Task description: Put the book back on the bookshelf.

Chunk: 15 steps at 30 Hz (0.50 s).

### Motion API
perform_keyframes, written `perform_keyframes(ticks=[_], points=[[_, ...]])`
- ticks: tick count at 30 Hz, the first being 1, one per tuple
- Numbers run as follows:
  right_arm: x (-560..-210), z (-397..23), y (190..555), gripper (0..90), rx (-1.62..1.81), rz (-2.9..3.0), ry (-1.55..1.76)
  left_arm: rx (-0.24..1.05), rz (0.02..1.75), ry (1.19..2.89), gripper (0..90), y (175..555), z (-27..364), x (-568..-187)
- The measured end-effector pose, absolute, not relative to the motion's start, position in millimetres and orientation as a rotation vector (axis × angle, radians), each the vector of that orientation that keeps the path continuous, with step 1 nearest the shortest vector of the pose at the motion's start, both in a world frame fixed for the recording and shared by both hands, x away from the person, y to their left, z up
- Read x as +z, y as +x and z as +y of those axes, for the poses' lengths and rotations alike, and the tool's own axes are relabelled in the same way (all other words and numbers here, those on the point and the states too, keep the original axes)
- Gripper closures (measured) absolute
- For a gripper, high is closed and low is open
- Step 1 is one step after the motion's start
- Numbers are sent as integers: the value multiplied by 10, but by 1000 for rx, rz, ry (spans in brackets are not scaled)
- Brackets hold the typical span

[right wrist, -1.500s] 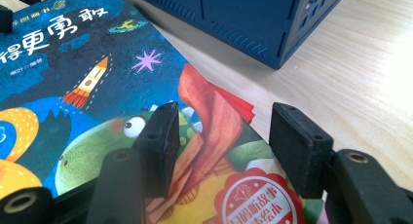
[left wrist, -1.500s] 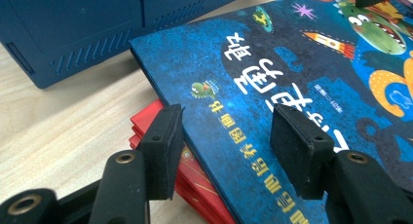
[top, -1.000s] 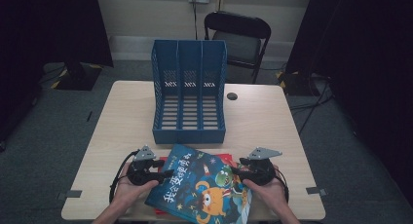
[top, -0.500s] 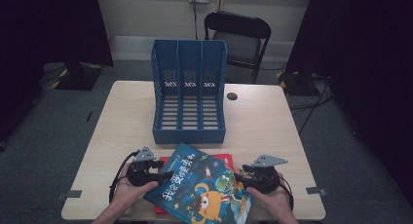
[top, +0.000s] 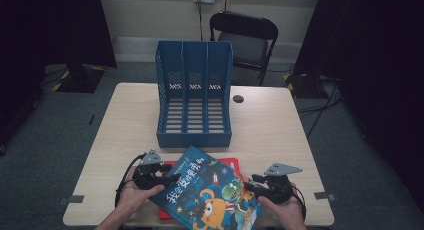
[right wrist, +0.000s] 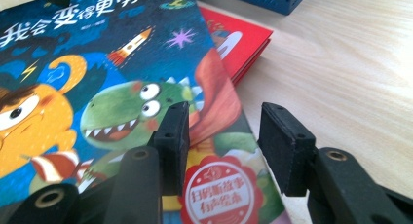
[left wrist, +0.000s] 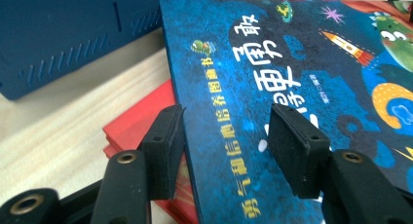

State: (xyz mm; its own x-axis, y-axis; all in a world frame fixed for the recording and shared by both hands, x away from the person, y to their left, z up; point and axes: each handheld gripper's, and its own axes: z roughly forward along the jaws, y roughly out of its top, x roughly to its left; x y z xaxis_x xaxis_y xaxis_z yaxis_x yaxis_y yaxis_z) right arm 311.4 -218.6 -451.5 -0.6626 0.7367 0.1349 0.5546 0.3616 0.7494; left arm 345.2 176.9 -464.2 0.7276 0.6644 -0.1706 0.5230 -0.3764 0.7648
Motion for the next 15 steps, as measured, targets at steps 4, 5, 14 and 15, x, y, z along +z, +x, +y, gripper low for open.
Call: perform_keyframes(ticks=[4, 5, 14, 15], points=[[-4461, -2152, 3184, 529, 1187, 2391, 1142, 207, 890, 2067, 491, 3506, 1739, -4642], [-4435, -2146, 3203, 521, 1194, 2389, 1130, 199, 891, 2069, 492, 3520, 1725, -4640], [-4269, -2004, 3387, 504, 1256, 2382, 1046, 165, 847, 2078, 496, 3620, 1541, -4642], [-4269, -1959, 3419, 502, 1252, 2395, 1036, 167, 840, 2077, 496, 3629, 1531, -4645]])
